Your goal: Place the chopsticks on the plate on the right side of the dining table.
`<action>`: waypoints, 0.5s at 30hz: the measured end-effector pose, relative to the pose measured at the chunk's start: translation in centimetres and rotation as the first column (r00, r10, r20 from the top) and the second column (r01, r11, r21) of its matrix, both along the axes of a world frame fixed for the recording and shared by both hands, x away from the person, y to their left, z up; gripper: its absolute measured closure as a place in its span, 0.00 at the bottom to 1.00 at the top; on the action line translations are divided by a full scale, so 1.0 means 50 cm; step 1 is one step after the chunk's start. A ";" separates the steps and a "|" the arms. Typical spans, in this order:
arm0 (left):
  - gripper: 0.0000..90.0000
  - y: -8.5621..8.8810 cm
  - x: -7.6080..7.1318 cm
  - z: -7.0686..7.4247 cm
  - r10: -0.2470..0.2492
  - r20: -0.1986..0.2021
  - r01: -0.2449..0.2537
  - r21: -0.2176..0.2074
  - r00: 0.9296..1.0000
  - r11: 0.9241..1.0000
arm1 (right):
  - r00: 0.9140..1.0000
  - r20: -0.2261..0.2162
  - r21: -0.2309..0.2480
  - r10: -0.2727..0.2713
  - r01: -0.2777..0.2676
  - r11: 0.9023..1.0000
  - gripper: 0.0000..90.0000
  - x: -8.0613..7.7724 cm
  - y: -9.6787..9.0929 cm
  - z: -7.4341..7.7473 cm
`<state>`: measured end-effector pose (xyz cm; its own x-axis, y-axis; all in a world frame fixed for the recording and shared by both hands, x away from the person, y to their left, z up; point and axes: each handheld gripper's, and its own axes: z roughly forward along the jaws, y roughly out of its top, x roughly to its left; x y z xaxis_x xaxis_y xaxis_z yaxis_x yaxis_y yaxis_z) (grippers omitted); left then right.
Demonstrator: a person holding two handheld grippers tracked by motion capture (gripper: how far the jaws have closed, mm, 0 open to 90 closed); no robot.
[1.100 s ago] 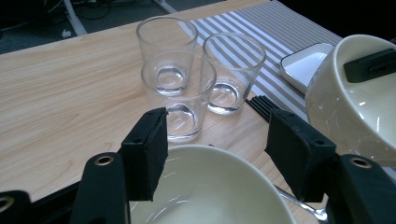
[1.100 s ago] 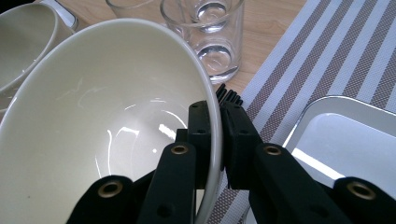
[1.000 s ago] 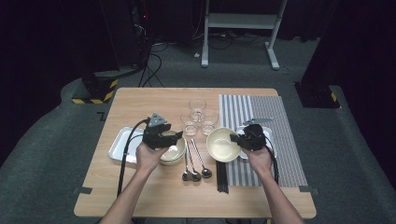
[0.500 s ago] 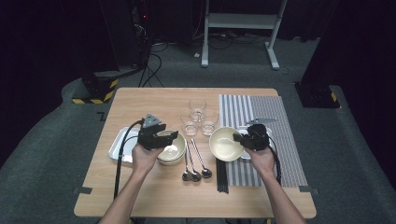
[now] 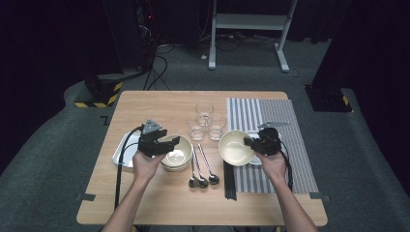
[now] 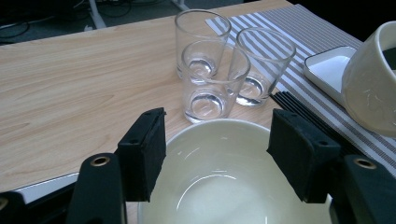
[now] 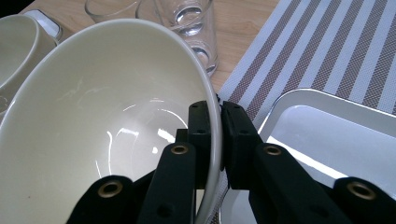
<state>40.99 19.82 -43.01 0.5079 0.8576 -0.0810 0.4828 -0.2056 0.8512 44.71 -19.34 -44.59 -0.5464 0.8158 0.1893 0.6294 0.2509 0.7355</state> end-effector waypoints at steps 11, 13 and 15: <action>0.41 0.012 -0.006 0.001 0.018 0.010 -0.018 0.003 1.000 1.000 | 1.000 0.002 0.012 -0.026 0.026 1.000 0.92 0.001 -0.013 0.006; 0.41 0.015 -0.008 -0.001 0.024 0.011 -0.024 -0.002 1.000 1.000 | 1.000 0.004 0.015 -0.030 0.030 0.999 0.92 0.000 -0.018 0.007; 0.41 0.019 -0.010 -0.004 0.029 0.008 -0.029 -0.005 1.000 1.000 | 0.999 0.005 0.015 -0.035 0.035 0.999 0.92 0.000 -0.021 0.008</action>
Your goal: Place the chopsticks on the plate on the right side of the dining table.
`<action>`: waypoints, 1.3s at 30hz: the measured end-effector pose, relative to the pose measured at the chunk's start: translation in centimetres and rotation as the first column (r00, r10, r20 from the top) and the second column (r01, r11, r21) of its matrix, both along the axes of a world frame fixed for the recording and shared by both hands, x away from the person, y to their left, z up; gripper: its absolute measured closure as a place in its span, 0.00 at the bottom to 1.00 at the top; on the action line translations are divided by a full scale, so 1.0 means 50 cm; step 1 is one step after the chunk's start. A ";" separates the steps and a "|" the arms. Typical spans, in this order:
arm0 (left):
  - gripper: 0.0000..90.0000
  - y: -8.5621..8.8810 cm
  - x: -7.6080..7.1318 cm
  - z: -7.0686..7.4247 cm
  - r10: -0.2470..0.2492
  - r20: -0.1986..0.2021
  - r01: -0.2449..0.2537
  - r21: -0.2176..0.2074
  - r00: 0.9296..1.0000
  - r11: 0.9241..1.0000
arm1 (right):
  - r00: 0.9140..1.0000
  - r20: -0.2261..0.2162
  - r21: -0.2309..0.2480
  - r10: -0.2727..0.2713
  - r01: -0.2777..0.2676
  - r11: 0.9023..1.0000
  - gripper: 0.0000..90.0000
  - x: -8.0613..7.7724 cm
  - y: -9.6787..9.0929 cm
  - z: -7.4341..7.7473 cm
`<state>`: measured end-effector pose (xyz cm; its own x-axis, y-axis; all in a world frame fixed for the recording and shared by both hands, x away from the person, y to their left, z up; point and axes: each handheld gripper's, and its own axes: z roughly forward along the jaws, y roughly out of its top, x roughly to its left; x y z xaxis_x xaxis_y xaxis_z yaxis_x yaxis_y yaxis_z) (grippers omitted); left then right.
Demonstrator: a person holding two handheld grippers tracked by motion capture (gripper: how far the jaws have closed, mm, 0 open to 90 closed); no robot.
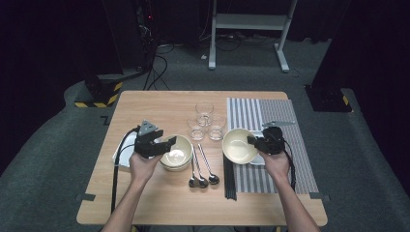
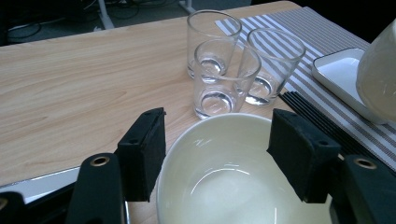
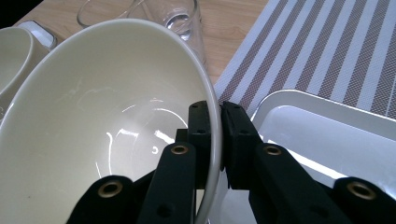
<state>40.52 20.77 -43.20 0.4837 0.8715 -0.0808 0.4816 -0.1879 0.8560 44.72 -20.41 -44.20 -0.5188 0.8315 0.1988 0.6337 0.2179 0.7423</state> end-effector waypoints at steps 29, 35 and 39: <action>0.40 0.031 -0.018 -0.015 0.030 0.002 -0.030 -0.010 1.000 0.999 | 0.995 -0.007 0.016 -0.097 0.097 0.995 0.92 0.000 -0.062 0.000; 0.40 0.038 -0.022 -0.016 0.039 0.004 -0.039 -0.018 0.999 0.999 | 0.992 -0.012 0.014 -0.126 0.126 0.992 0.92 0.001 -0.077 -0.002; 0.40 0.042 -0.025 -0.016 0.042 0.006 -0.042 -0.021 0.999 0.999 | 0.989 -0.015 0.010 -0.144 0.144 0.989 0.92 0.002 -0.087 -0.004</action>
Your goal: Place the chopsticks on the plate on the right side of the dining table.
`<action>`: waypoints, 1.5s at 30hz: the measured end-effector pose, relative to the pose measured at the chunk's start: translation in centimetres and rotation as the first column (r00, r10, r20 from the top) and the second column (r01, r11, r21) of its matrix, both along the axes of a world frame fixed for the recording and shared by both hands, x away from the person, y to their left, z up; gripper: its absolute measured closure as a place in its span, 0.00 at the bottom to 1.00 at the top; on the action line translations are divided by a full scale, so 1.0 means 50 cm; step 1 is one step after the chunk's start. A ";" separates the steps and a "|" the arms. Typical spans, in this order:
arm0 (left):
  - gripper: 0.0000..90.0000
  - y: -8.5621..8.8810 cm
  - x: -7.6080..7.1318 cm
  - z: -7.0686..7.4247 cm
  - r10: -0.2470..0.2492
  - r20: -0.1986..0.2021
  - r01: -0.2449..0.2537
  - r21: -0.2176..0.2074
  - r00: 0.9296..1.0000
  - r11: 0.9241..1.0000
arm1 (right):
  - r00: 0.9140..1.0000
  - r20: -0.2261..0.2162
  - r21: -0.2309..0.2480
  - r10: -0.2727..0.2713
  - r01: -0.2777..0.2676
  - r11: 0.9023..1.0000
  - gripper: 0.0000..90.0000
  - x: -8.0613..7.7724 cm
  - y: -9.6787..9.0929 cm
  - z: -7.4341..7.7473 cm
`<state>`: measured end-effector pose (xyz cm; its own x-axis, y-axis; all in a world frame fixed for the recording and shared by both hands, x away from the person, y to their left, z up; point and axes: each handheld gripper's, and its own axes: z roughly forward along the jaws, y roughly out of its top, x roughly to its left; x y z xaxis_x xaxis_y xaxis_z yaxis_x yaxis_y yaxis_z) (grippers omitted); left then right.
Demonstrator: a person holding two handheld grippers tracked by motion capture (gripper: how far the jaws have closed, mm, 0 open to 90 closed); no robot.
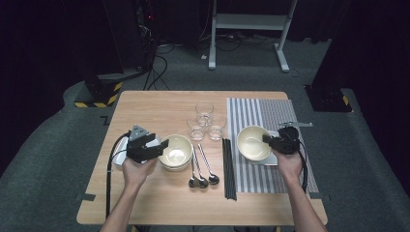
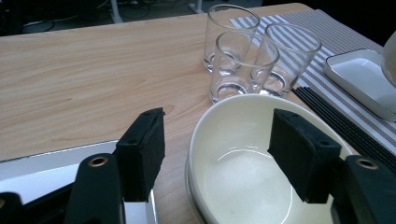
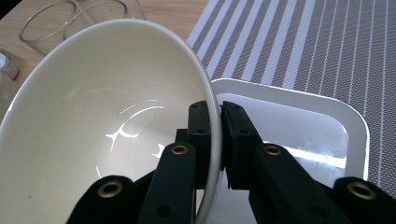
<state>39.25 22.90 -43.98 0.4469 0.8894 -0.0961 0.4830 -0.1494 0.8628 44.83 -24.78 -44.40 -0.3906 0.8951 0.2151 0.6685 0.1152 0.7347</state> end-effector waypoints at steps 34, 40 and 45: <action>0.40 0.041 -0.021 -0.006 0.049 0.006 -0.048 -0.030 0.999 0.998 | 0.991 -0.065 -0.025 -0.119 0.118 0.993 0.92 0.009 -0.053 -0.045; 0.40 0.048 -0.023 -0.009 0.059 0.005 -0.058 -0.036 0.998 0.998 | 0.989 -0.075 -0.027 -0.129 0.128 0.991 0.92 0.011 -0.056 -0.051; 0.40 0.052 -0.025 -0.011 0.063 0.003 -0.062 -0.036 0.998 0.997 | 0.987 -0.081 -0.030 -0.137 0.135 0.990 0.92 0.013 -0.059 -0.057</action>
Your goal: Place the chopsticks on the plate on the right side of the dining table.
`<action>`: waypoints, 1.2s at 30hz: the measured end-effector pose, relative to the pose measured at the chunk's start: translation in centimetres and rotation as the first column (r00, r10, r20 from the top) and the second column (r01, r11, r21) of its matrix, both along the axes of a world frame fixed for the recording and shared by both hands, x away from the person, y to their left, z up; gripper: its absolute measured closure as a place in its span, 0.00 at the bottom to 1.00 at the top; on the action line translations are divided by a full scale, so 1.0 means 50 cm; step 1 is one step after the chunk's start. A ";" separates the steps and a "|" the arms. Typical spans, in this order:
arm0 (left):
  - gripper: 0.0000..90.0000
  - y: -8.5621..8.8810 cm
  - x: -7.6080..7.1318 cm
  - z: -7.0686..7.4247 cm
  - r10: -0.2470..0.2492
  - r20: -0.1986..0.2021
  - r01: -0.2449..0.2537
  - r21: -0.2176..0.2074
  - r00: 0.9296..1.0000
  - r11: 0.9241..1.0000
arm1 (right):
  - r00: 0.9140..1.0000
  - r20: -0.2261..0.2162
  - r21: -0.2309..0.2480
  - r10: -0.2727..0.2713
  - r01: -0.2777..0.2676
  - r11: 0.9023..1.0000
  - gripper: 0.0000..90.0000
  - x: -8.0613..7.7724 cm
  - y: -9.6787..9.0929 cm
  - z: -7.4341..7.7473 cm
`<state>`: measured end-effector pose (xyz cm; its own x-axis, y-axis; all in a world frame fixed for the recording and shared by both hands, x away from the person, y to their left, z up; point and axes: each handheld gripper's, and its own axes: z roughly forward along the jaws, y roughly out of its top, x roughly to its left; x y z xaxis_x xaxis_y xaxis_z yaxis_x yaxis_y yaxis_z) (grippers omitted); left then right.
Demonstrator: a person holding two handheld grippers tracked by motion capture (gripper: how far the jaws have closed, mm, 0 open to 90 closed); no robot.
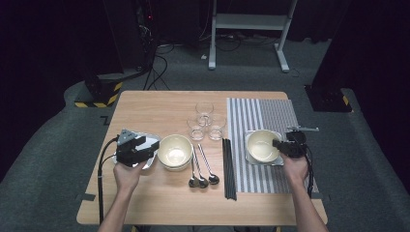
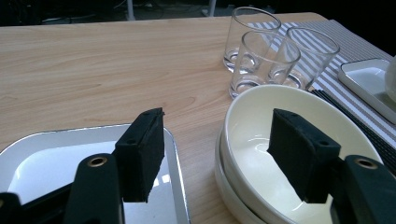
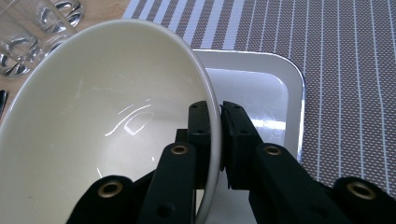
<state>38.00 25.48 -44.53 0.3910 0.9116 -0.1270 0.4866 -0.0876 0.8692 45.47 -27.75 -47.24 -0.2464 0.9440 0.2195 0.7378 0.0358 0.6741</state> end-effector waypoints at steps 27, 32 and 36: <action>0.40 0.008 -0.005 0.003 0.014 0.004 -0.014 -0.002 1.000 1.000 | 0.998 -0.056 0.015 -0.040 0.041 0.999 0.92 0.012 -0.014 -0.028; 0.40 0.012 -0.006 0.002 0.016 0.001 -0.016 -0.003 1.000 1.000 | 0.997 -0.060 0.011 -0.047 0.047 0.999 0.92 0.014 -0.014 -0.031; 0.40 0.015 -0.006 0.001 0.020 0.001 -0.020 -0.004 1.000 1.000 | 0.997 -0.062 0.010 -0.053 0.054 0.999 0.92 0.016 -0.013 -0.033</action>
